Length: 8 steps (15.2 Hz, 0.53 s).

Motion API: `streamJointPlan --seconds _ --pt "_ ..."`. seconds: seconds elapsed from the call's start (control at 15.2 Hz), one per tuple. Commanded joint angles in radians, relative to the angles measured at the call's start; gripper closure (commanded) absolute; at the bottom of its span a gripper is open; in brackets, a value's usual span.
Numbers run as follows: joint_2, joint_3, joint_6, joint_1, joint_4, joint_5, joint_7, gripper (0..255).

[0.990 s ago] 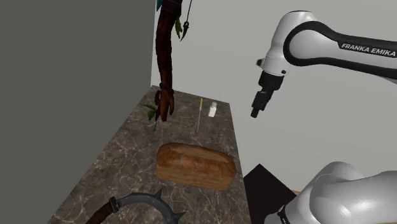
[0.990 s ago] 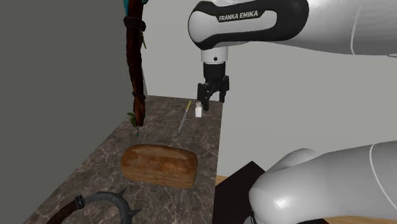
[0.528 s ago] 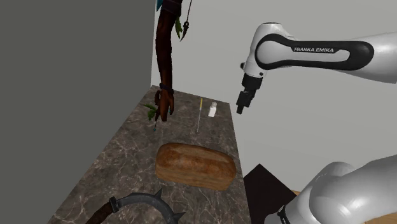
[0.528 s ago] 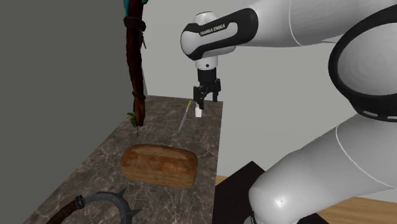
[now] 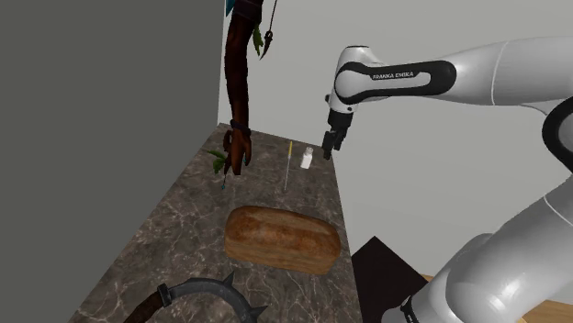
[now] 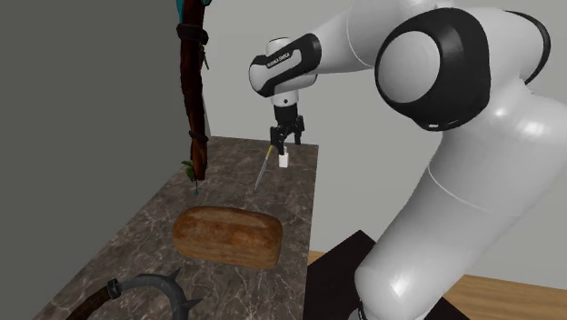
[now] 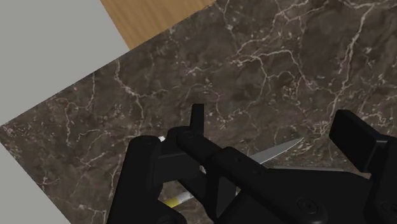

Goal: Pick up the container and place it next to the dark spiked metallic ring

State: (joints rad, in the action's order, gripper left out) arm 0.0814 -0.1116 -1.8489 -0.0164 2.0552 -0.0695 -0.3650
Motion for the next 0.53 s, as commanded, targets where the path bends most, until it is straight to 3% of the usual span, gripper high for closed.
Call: streamJointPlan --seconds 0.0,0.46 --pt "-0.079 -0.006 -0.017 -0.004 -0.061 -0.002 -0.022 0" --pt "-0.360 -0.016 -0.035 -0.024 -0.317 0.000 -0.087 0"
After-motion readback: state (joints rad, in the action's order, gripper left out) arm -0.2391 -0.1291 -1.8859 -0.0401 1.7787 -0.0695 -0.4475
